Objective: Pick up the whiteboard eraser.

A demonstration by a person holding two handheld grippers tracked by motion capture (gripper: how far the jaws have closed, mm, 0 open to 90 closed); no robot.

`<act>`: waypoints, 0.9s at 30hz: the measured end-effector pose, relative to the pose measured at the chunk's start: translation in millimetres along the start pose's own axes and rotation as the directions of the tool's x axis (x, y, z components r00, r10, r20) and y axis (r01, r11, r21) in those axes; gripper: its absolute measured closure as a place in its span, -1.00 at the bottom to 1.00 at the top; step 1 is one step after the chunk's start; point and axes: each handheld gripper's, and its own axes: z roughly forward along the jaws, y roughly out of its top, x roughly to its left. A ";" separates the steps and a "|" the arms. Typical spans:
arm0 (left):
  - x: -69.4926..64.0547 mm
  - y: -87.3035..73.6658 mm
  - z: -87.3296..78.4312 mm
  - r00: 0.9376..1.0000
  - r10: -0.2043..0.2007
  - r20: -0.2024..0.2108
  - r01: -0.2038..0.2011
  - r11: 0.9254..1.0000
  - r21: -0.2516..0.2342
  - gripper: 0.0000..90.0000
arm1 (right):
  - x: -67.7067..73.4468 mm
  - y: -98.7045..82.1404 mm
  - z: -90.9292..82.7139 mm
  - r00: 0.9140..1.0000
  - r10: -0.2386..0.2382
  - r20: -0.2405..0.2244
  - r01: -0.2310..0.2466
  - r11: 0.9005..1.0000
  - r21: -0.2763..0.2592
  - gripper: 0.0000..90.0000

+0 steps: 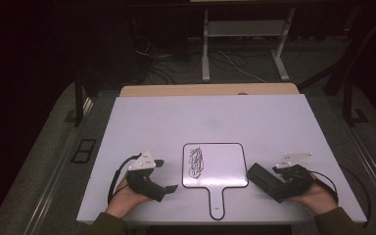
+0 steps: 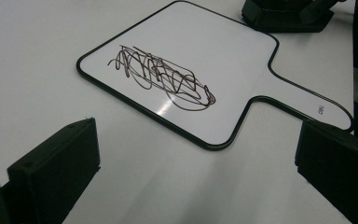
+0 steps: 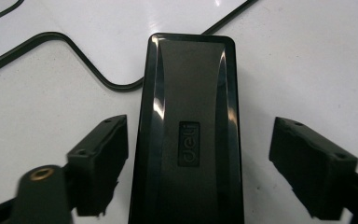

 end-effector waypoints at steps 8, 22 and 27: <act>-0.1 -0.1 0.0 1.000 -0.001 0.001 0.001 1.000 0.001 -1.00 | 2.1 -1.9 1.3 1.000 -0.009 -0.011 0.009 1.000 0.004 -0.39; 0.0 -0.1 -0.1 1.000 -0.003 0.003 0.003 1.000 0.001 -1.00 | 5.9 0.7 4.3 1.000 -0.024 -0.008 0.024 0.999 0.029 -0.26; 0.1 0.0 -0.4 1.000 -0.002 0.003 0.002 1.000 0.001 -1.00 | 6.7 0.7 6.6 1.000 -0.030 0.004 0.029 0.999 0.043 -0.18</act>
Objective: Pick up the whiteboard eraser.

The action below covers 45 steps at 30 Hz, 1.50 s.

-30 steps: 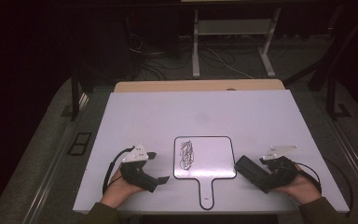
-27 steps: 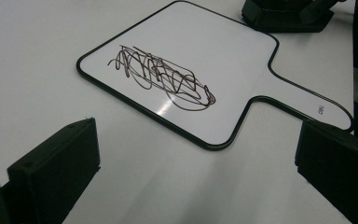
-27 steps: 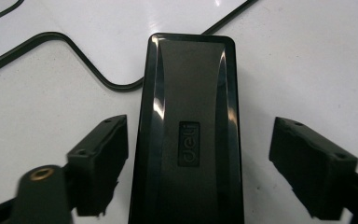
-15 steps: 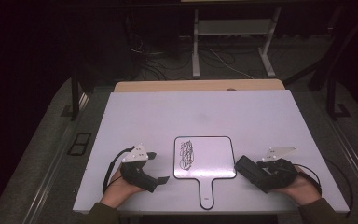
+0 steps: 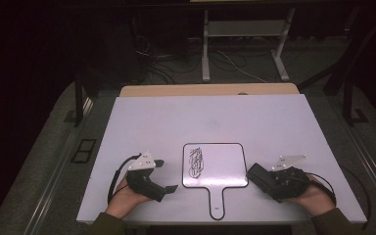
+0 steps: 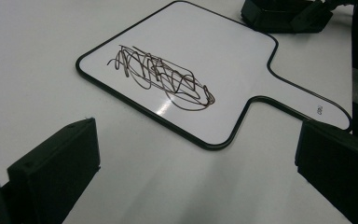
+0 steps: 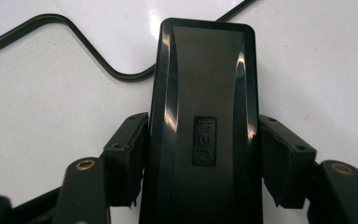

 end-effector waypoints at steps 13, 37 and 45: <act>0.0 0.0 0.1 1.000 0.000 0.000 0.000 1.000 0.001 -1.00 | 0.3 1.2 -0.1 1.000 0.006 0.000 -0.006 1.000 0.009 -0.16; -0.5 -0.1 1.0 1.000 0.003 0.003 -0.003 1.000 0.005 -1.00 | -3.2 8.6 -4.7 1.000 0.011 -0.017 -0.010 0.999 0.043 -0.13; -0.5 0.0 1.5 1.000 0.000 0.003 0.000 1.000 0.004 -1.00 | -5.9 11.8 -7.6 1.000 0.011 -0.027 -0.009 0.999 0.041 -0.14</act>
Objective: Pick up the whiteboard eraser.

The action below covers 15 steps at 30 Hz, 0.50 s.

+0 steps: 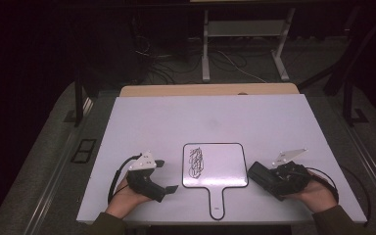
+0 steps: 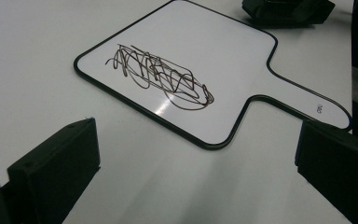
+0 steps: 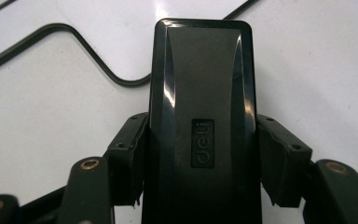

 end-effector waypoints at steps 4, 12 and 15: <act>0.1 0.0 0.5 1.000 0.004 0.003 -0.004 1.000 -0.001 -1.00 | -1.2 2.7 -1.7 1.000 0.001 -0.006 -0.001 1.000 -0.010 -0.14; 0.0 -0.1 0.1 1.000 -0.003 0.004 0.003 1.000 -0.007 -1.00 | -1.4 11.5 -6.8 1.000 0.003 -0.015 -0.003 0.999 -0.034 -0.14; -0.8 -0.1 0.3 1.000 -0.007 0.002 0.007 1.000 -0.009 -1.00 | -2.2 15.2 -7.7 1.000 0.000 -0.023 -0.001 0.999 -0.045 -0.14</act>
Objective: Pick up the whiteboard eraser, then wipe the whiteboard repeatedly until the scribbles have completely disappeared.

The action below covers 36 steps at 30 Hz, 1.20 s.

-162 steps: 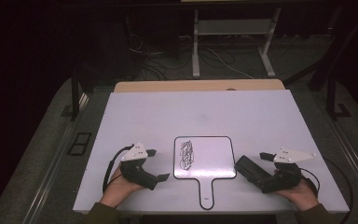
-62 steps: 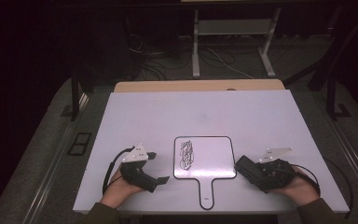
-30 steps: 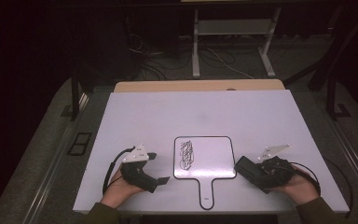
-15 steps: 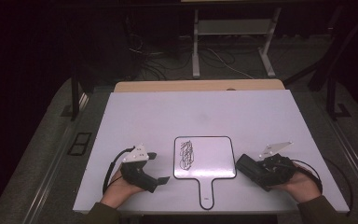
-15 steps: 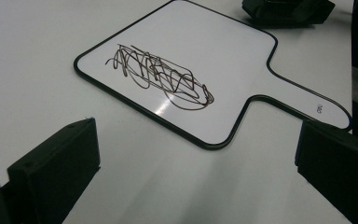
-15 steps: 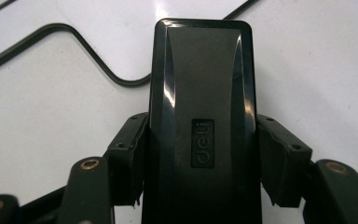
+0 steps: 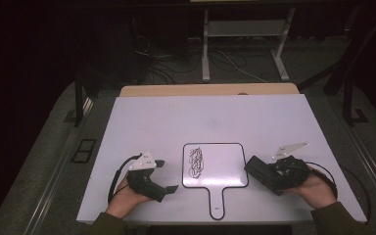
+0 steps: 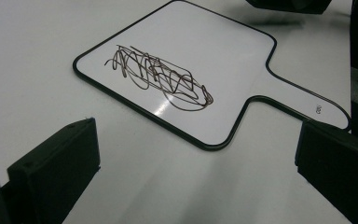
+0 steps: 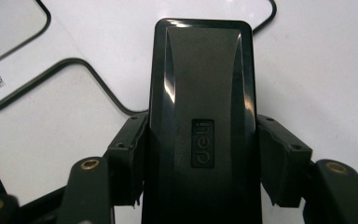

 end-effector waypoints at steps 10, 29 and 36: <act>1.2 -0.1 0.2 1.000 0.005 -0.001 -0.005 1.000 -0.006 -1.00 | -0.8 15.4 -0.2 1.000 -0.007 -0.008 0.007 1.000 -0.021 -0.14; -0.1 0.4 0.4 1.000 0.011 0.007 -0.011 1.000 -0.008 -1.00 | 3.4 44.7 12.3 0.999 -0.039 -0.017 0.038 0.998 -0.043 -0.14; -1.1 1.1 0.2 1.000 0.010 0.008 -0.009 1.000 -0.011 -1.00 | 5.2 55.4 17.2 0.999 -0.046 -0.026 0.045 0.998 -0.045 -0.13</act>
